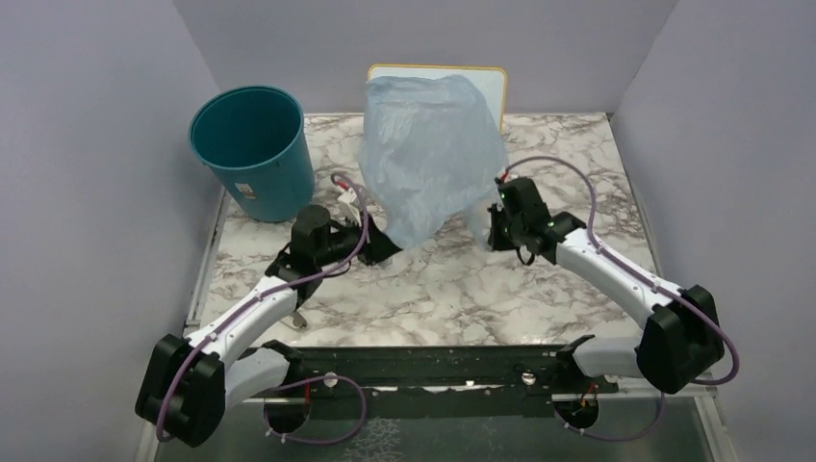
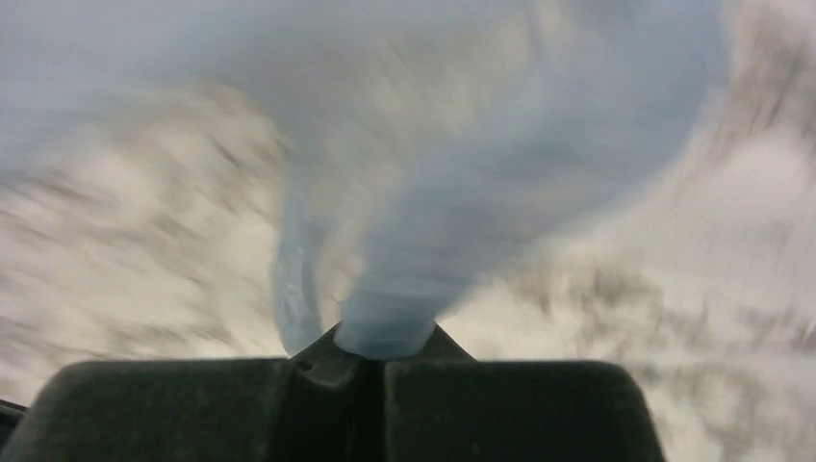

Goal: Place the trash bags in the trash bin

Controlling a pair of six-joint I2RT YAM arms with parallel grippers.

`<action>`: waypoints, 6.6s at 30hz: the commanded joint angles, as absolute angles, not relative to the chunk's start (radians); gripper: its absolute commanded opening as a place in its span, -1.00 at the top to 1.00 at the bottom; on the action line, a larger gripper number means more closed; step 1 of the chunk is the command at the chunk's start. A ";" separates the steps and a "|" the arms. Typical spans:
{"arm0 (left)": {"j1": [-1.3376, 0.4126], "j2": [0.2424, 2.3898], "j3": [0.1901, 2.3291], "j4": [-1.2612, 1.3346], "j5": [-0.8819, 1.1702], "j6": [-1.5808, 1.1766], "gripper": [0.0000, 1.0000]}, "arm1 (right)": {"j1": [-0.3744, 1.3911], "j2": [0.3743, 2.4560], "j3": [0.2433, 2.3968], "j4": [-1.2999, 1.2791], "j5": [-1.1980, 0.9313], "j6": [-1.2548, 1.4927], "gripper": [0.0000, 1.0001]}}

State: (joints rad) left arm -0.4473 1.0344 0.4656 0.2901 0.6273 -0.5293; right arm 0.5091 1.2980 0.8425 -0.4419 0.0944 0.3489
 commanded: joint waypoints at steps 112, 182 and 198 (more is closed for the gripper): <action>-0.484 1.662 1.047 0.272 0.882 -0.704 1.00 | 0.509 1.006 1.129 -0.598 0.267 0.199 0.99; -0.537 1.245 0.702 0.650 0.886 -0.831 -0.30 | 0.495 1.154 1.036 -0.198 -0.329 0.694 0.99; -0.535 1.330 0.663 0.650 0.802 -0.763 -0.27 | 0.496 1.146 1.034 -0.179 -0.425 0.707 0.99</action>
State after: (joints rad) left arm -0.5369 1.2835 0.6865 0.6319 0.8467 -0.8162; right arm 0.4973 1.1667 1.0092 -0.1829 -0.3840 0.7158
